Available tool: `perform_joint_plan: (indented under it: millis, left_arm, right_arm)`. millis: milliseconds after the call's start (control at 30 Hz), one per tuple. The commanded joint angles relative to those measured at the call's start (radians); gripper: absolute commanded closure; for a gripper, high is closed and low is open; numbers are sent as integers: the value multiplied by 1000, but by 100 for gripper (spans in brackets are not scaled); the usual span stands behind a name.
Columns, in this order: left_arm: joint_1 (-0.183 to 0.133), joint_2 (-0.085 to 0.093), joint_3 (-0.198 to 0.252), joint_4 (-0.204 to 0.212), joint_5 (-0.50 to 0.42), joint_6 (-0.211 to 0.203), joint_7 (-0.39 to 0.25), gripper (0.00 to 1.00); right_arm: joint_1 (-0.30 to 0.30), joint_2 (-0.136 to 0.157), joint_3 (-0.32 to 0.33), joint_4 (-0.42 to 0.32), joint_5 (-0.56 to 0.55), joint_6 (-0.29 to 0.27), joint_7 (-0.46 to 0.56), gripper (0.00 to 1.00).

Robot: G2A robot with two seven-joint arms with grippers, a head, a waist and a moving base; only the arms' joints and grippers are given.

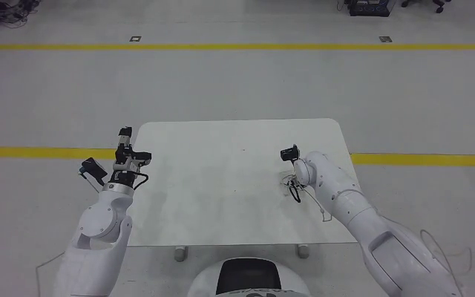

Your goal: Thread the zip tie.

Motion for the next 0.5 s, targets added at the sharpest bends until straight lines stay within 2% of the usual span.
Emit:
perform_joint_plan:
  millis: [0, 233, 467]
  left_arm:
    - [0, 0, 0, 0, 0, 0, 0, 0]
    - [0, 0, 0, 0, 0, 0, 0, 0]
    - [0, 0, 0, 0, 0, 0, 0, 0]
  right_arm:
    - [3, -3, -1, 8, 2, 0, 0, 100]
    - [6, -8, 10, 7, -2, 11, -5, 100]
    - [-44, 23, 71, -106, -37, 26, 7, 100]
